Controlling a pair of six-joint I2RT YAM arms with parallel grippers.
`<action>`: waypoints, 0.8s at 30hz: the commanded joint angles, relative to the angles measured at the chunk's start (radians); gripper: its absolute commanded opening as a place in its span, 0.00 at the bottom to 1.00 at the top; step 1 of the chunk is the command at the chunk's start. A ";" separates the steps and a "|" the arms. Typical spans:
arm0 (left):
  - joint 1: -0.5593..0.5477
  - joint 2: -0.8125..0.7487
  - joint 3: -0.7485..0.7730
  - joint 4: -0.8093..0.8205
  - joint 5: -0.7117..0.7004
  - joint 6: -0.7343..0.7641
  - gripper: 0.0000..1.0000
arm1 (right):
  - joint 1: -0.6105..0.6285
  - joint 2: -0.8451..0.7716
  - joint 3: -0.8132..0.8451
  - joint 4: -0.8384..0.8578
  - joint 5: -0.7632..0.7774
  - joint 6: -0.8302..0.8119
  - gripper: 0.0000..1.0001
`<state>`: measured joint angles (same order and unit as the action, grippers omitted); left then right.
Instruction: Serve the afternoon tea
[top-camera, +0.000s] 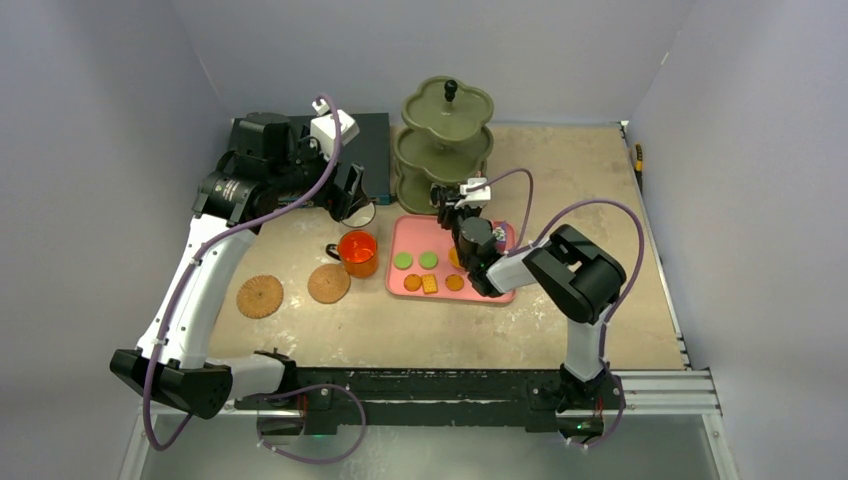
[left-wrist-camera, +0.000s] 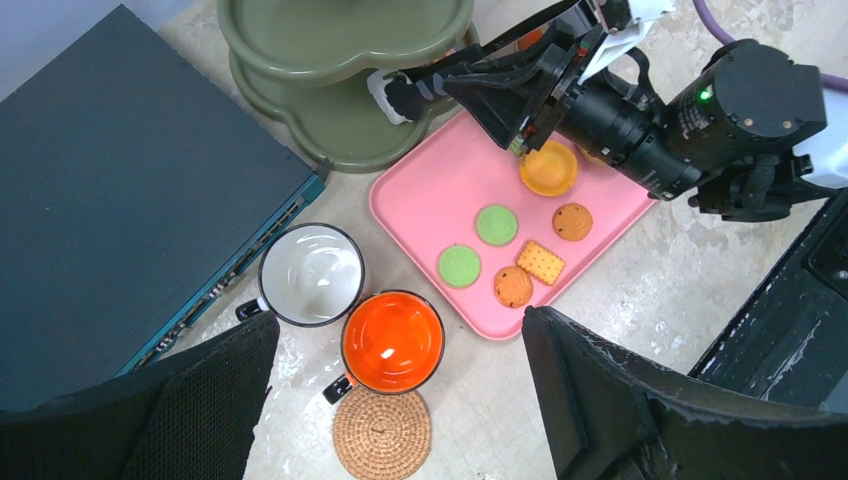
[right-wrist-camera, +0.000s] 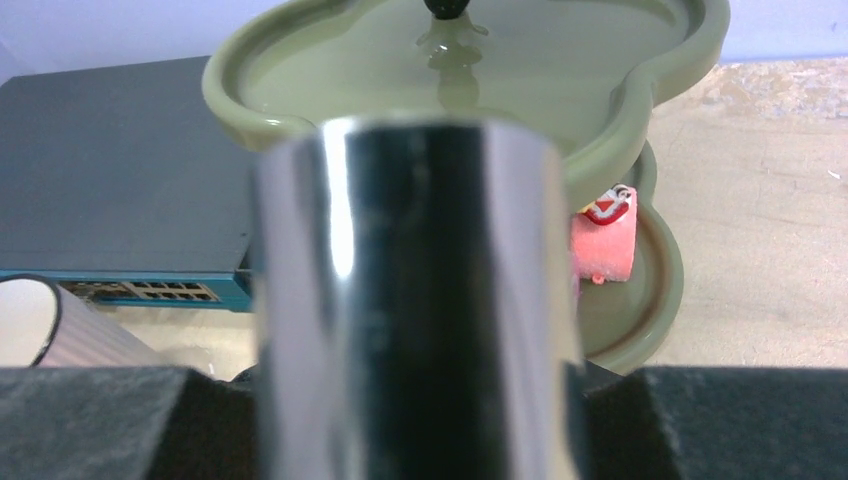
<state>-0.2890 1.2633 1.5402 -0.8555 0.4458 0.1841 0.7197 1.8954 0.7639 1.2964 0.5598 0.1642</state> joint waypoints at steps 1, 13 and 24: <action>0.005 -0.010 -0.005 -0.007 0.025 0.026 0.92 | -0.004 0.030 0.045 0.125 0.054 -0.005 0.31; 0.005 -0.005 0.000 -0.010 0.039 0.020 0.91 | -0.003 -0.061 -0.009 0.076 0.020 0.008 0.55; 0.004 -0.012 0.019 -0.020 0.045 0.005 0.92 | 0.037 -0.315 -0.193 -0.025 0.010 0.031 0.57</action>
<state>-0.2890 1.2633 1.5402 -0.8635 0.4686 0.2005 0.7361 1.6878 0.6327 1.2953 0.5583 0.1768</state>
